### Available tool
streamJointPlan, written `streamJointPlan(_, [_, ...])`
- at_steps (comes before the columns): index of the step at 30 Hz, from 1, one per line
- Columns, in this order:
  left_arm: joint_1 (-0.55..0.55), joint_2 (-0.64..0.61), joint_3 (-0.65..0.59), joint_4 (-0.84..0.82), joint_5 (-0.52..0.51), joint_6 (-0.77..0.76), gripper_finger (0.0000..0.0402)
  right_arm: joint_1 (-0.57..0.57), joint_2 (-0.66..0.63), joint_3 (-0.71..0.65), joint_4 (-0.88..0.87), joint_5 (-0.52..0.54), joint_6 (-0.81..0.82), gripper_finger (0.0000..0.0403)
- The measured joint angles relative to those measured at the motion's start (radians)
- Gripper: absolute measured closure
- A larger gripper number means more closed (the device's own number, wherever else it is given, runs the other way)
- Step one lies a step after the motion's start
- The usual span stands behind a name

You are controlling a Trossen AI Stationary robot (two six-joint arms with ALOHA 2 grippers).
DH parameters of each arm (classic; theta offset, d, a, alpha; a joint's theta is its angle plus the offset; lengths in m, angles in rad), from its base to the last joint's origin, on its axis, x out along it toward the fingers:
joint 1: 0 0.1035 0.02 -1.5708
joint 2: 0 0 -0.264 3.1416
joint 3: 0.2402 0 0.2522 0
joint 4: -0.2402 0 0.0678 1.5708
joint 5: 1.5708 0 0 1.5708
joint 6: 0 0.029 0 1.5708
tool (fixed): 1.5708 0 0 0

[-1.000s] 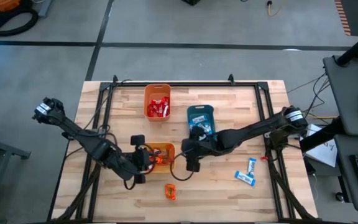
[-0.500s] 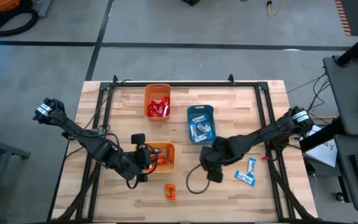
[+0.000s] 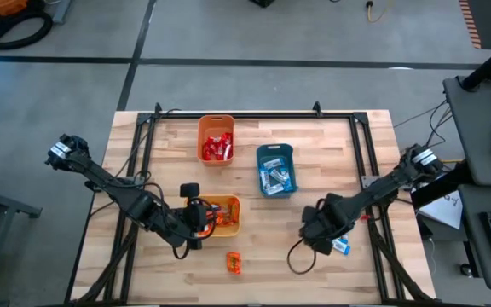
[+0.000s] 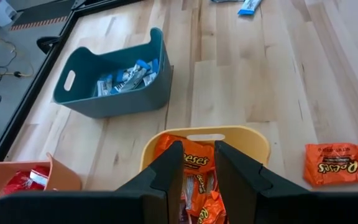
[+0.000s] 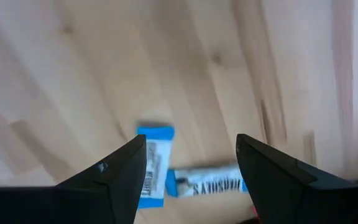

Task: Organize candy in baskets
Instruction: Put the white chocolate into the blue bin

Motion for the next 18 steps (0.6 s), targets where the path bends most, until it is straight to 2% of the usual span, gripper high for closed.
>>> streamJointPlan(5, [0.005,0.0,0.0,0.0,-0.005,0.008,0.0326,-0.01,-0.132,-0.159,0.002,-0.049,0.32,0.0167])
streamJointPlan(10, [0.005,0.0,0.0,0.0,-0.023,0.008,0.0326,0.002,-0.293,-0.33,0.043,-0.05,0.648,0.0167])
streamJointPlan(14, [0.005,0.0,0.0,-0.002,-0.024,0.008,0.0326,0.035,-0.383,-0.438,0.111,-0.05,0.824,0.0168])
streamJointPlan(18, [0.005,0.0,0.0,-0.008,-0.026,0.008,0.0326,0.071,-0.402,-0.506,0.19,-0.066,0.938,0.0168])
